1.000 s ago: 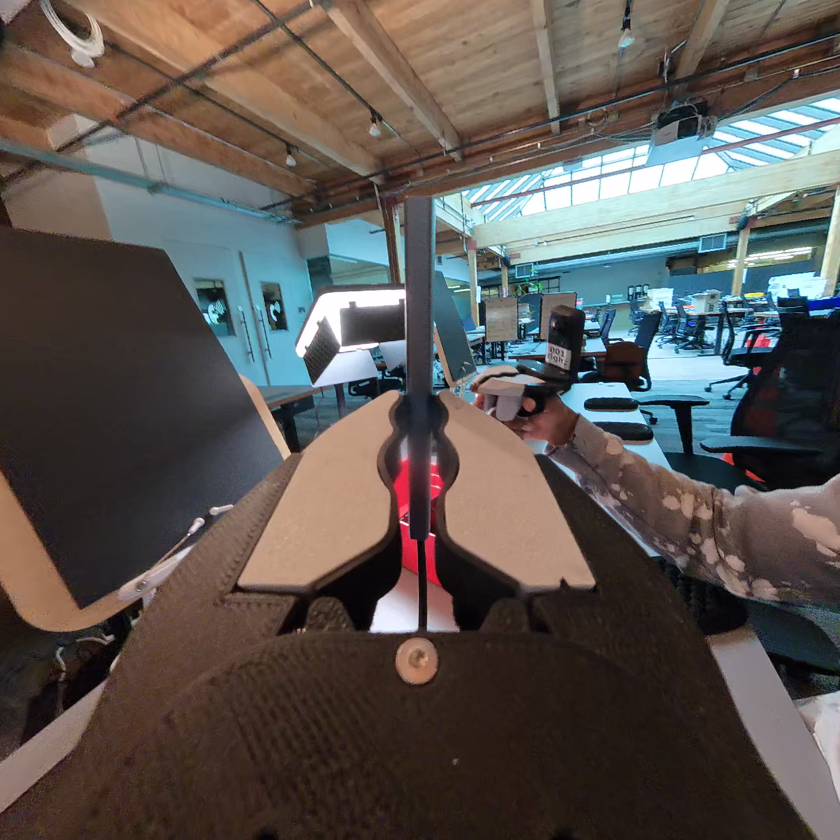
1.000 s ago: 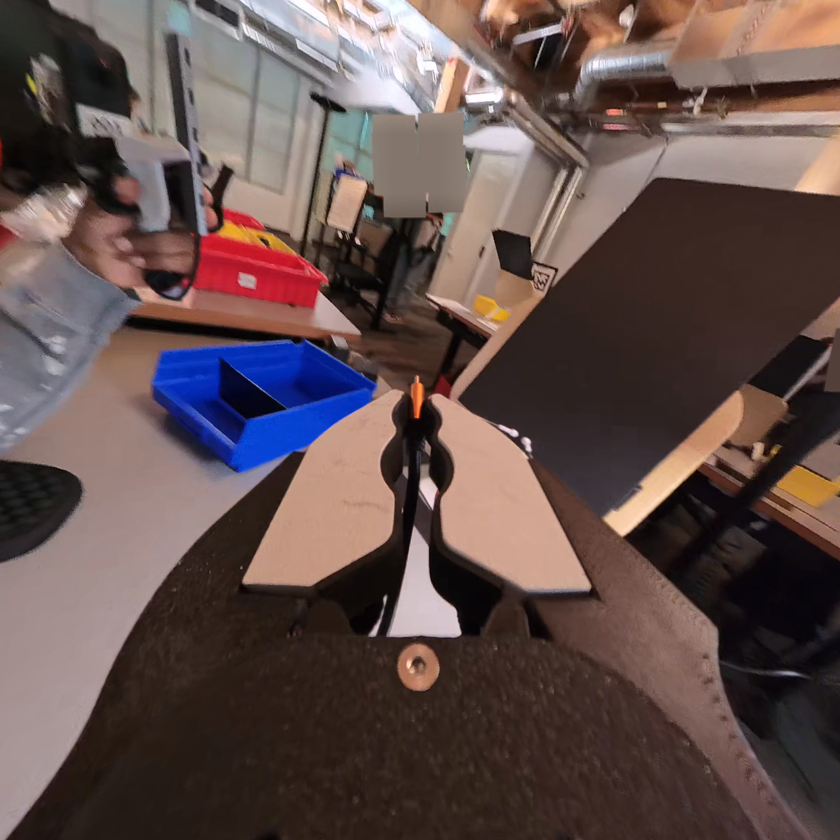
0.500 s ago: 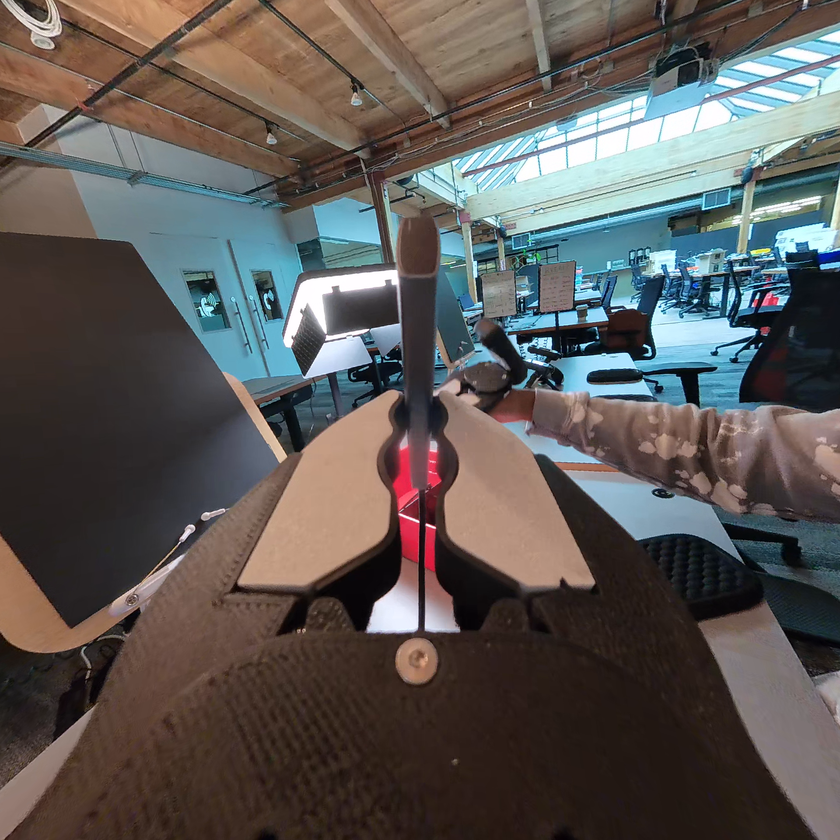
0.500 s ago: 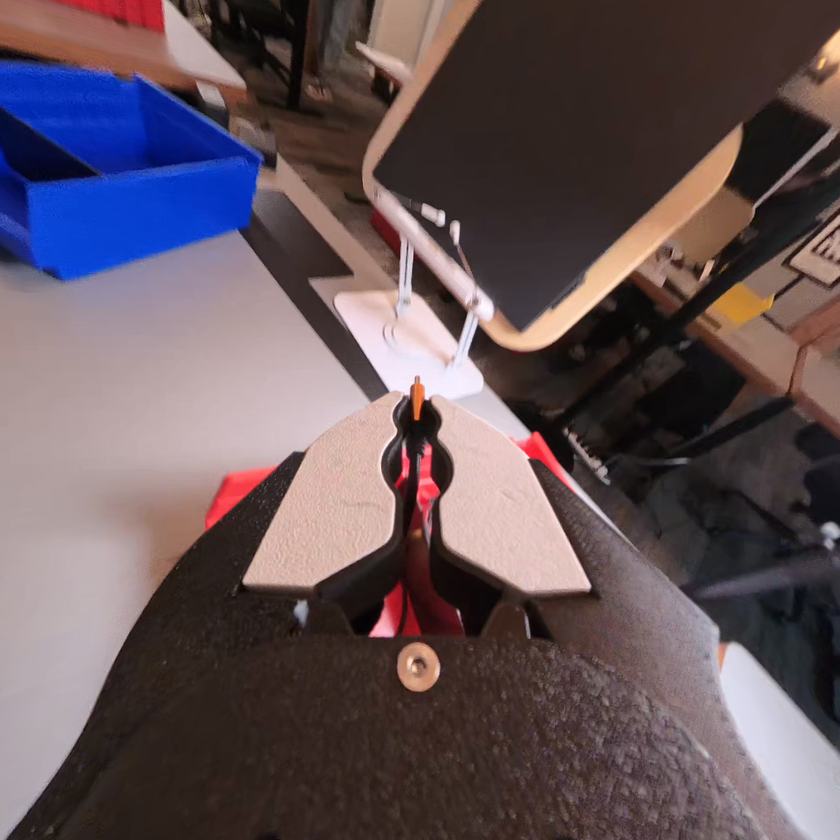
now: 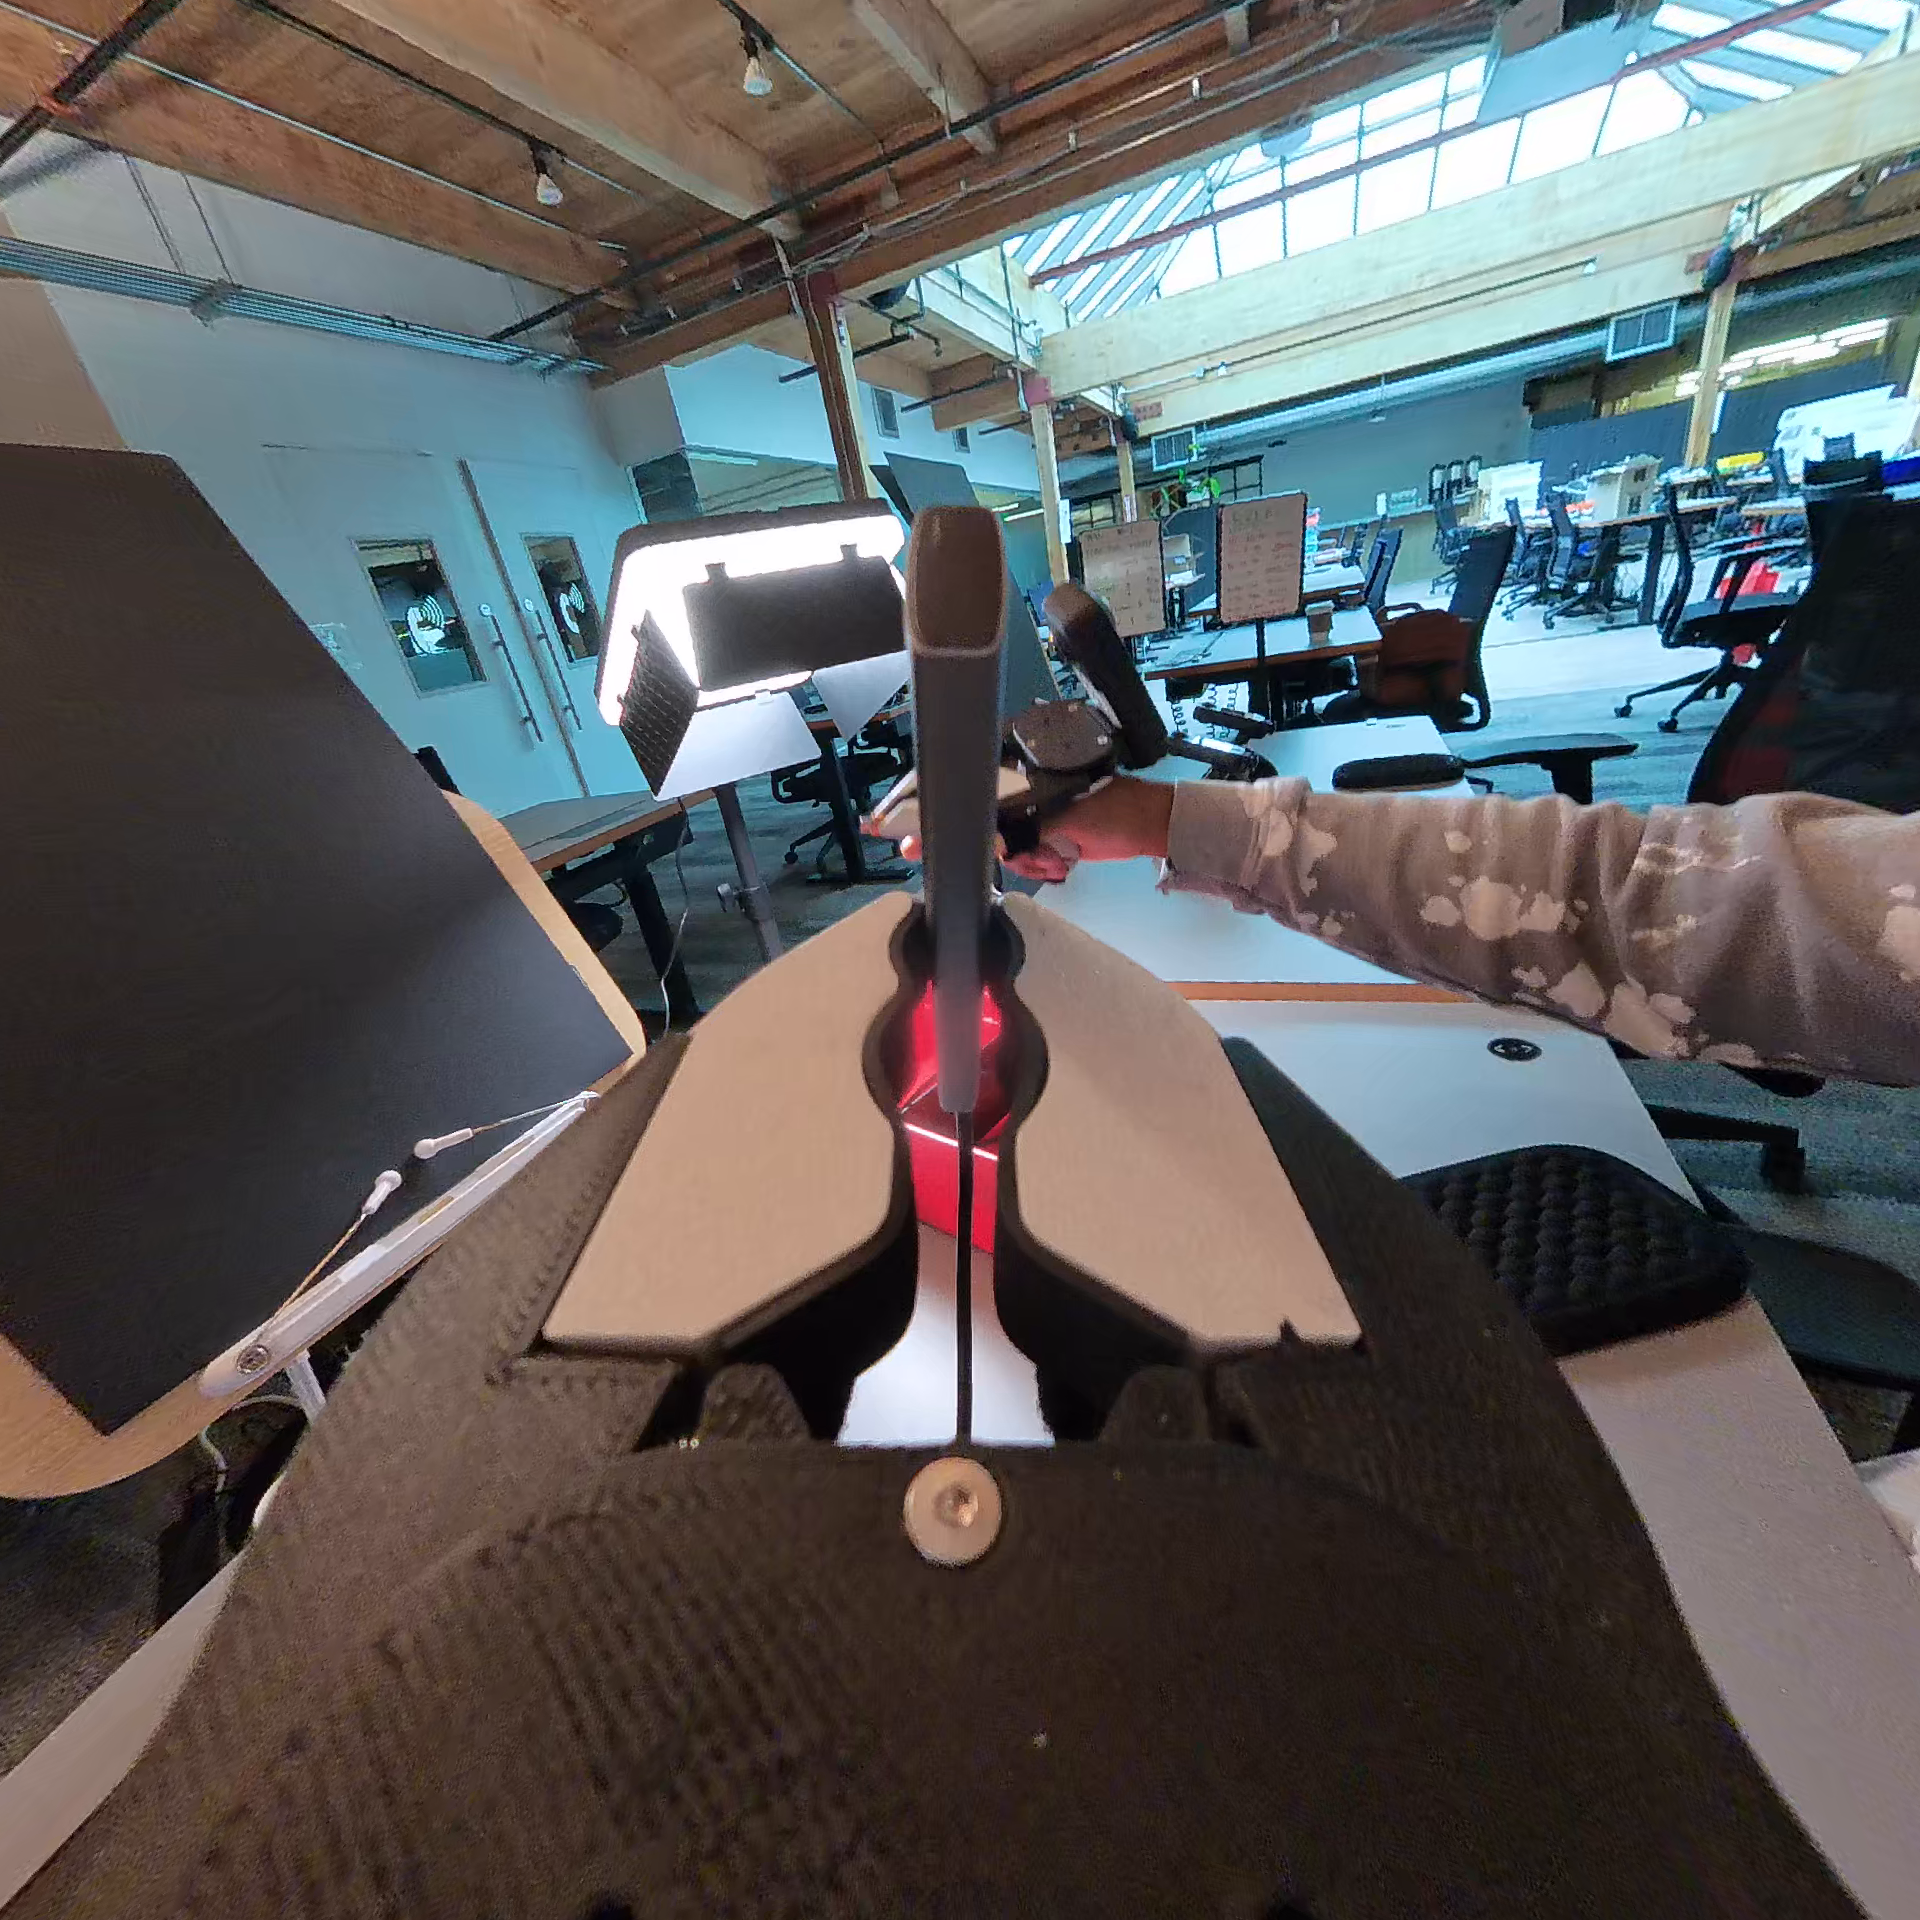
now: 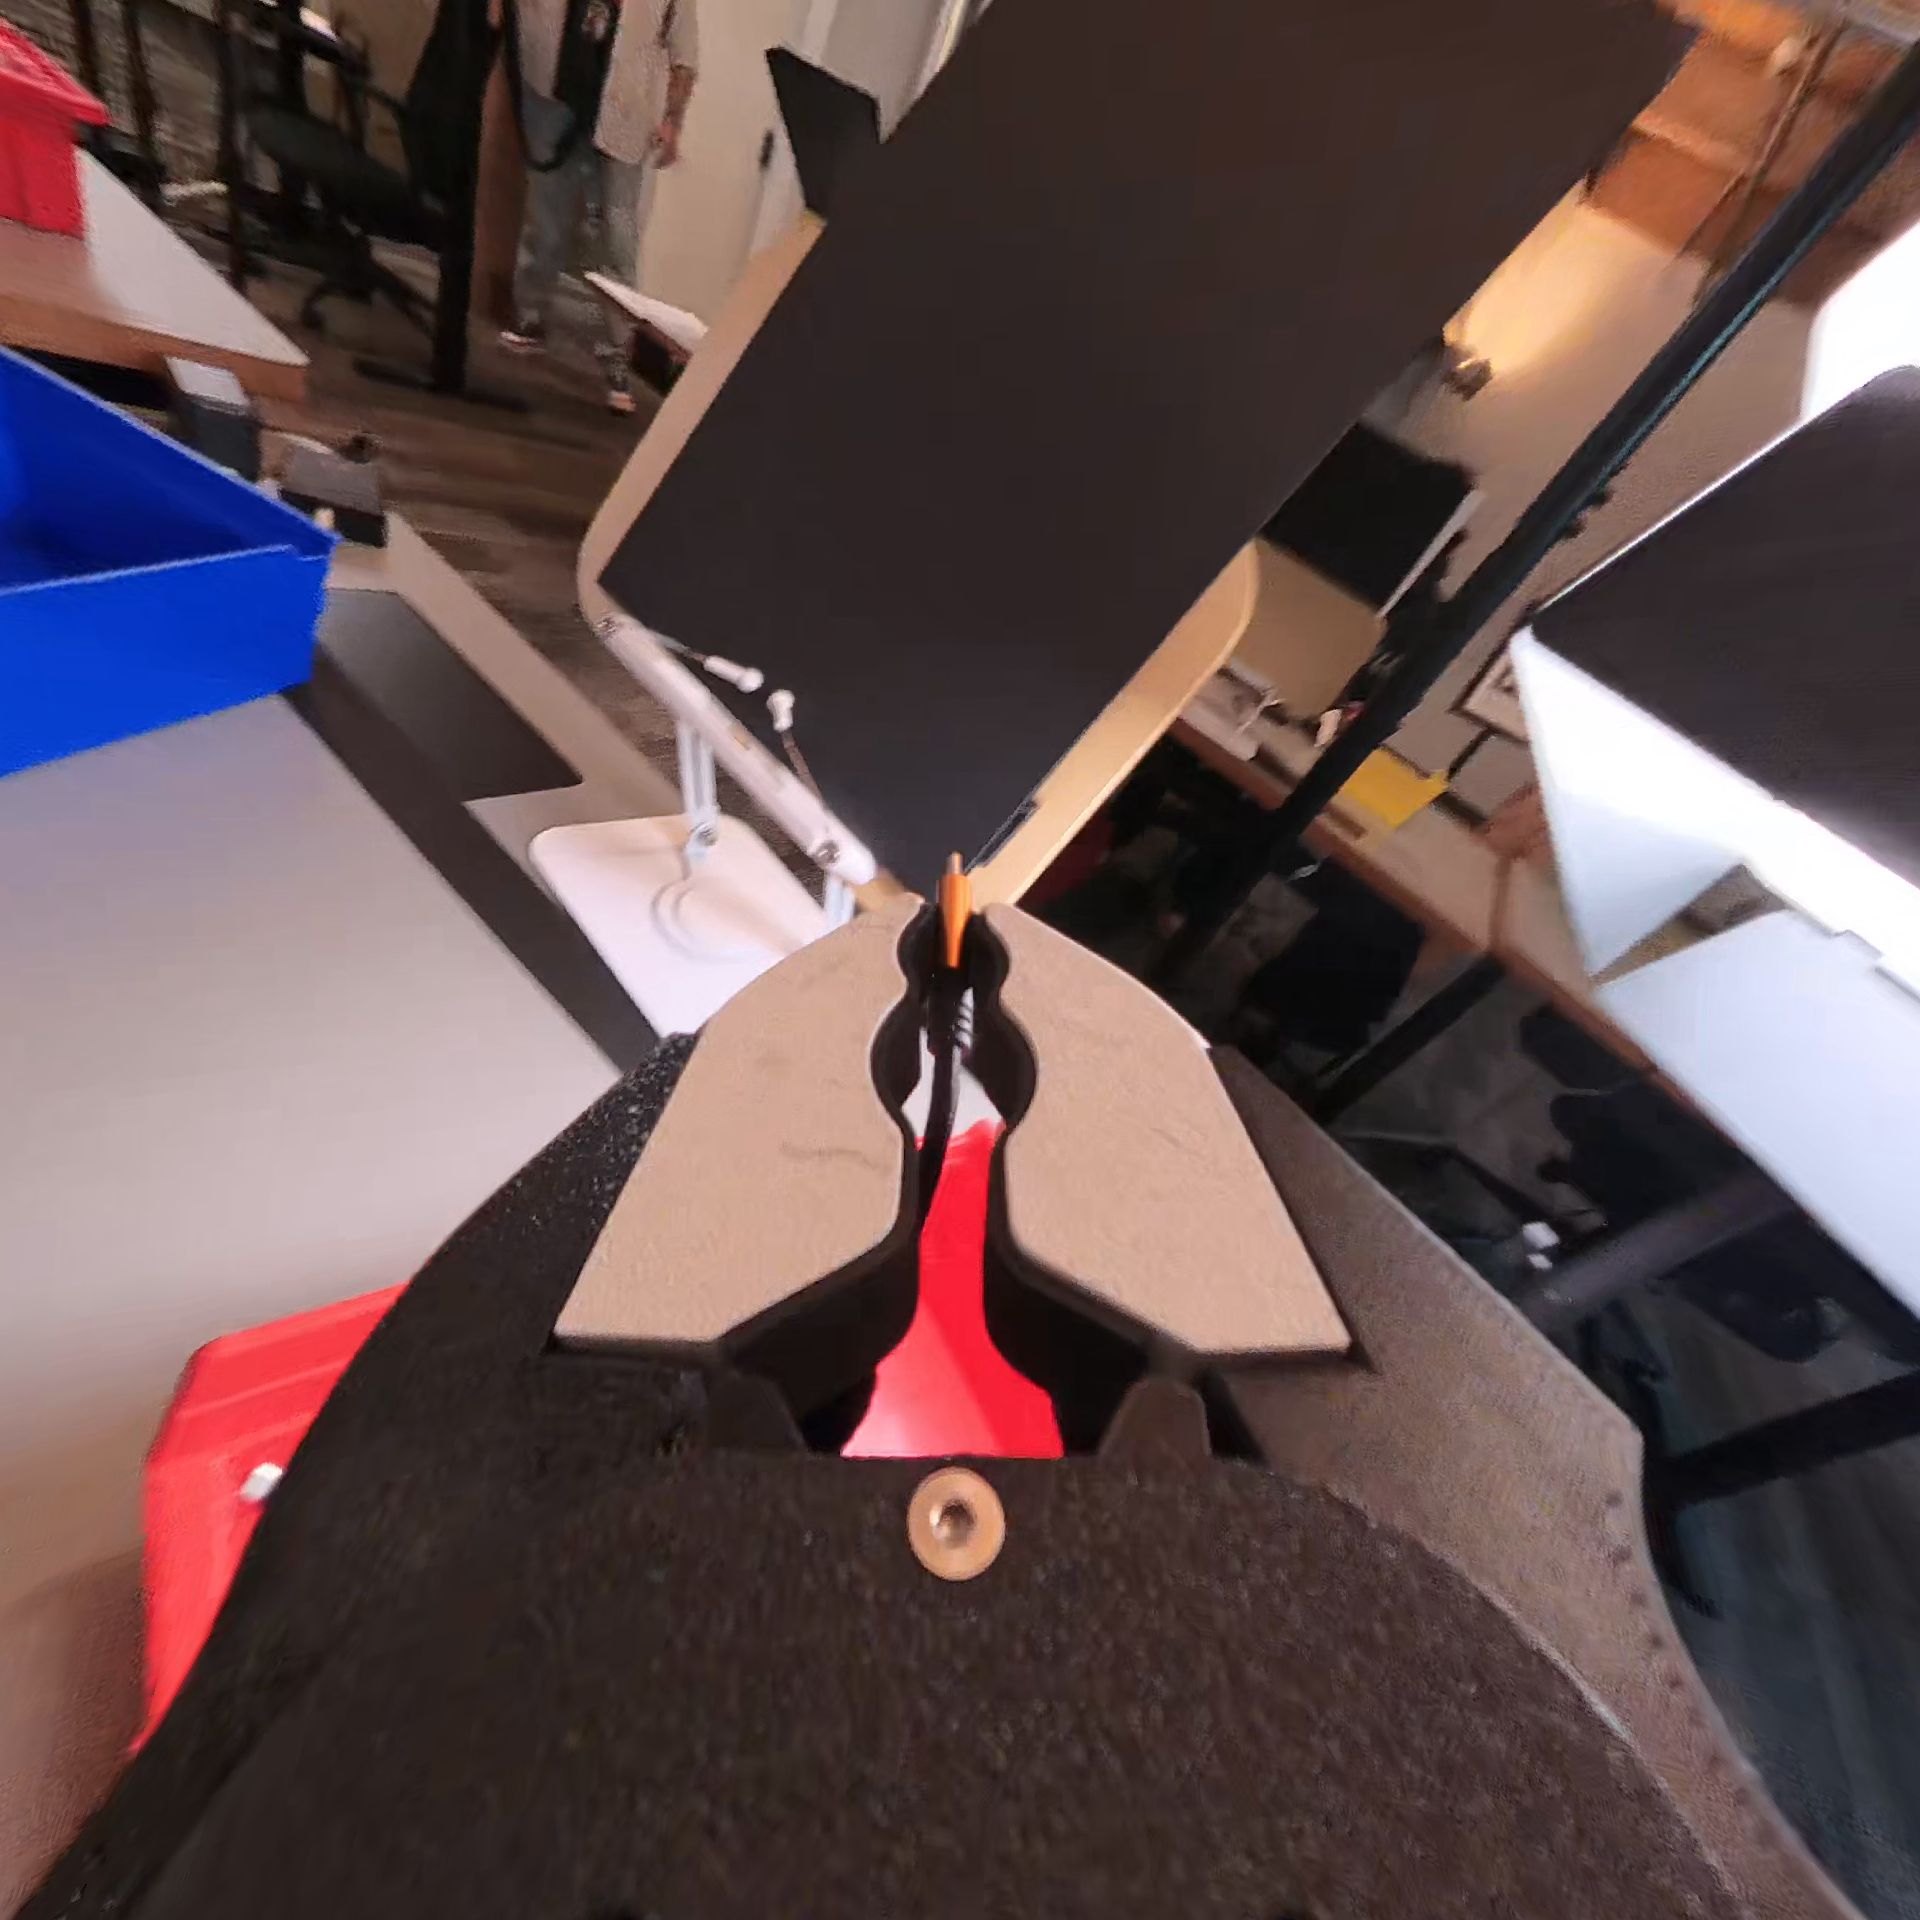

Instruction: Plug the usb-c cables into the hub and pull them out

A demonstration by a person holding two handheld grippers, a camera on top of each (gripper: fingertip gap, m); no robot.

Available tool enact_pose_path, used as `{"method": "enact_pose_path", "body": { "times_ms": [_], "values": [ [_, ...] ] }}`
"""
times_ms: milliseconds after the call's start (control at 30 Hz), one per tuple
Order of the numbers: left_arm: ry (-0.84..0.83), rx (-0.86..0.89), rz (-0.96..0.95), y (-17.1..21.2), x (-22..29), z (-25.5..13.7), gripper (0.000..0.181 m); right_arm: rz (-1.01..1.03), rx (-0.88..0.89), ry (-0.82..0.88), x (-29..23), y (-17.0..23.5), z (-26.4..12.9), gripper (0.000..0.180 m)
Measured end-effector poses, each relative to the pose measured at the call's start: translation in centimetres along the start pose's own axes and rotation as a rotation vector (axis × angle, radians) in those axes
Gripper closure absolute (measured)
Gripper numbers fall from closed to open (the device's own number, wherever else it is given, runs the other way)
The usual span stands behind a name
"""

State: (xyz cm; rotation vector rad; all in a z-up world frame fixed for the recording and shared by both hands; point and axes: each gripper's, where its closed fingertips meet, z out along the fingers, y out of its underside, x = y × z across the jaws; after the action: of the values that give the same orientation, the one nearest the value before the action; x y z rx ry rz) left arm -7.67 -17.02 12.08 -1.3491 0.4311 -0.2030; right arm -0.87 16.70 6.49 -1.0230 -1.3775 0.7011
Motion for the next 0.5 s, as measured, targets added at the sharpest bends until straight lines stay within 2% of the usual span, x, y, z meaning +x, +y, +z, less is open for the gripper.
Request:
{"method": "enact_pose_path", "body": {
  "times_ms": [100,167,300,500],
  "values": [
    [0.004,-0.010,0.013,0.1,0.3,0.3,0.170,-0.045,0.018,0.078,1.4,-1.0,-0.3,0.174],
    [0.012,-0.013,0.019,0.1,0.5,0.4,0.170,-0.052,0.002,0.085,1.3,-0.1,-0.4,0.174],
    [0.016,-0.007,0.021,0.0,0.7,0.3,0.170,-0.062,-0.096,0.038,-0.8,4.7,-0.2,0.173],
    [0.016,-0.019,0.013,0.4,0.5,0.6,0.170,-0.040,-0.287,-0.160,-5.7,11.5,-1.0,0.172]
  ]
}}
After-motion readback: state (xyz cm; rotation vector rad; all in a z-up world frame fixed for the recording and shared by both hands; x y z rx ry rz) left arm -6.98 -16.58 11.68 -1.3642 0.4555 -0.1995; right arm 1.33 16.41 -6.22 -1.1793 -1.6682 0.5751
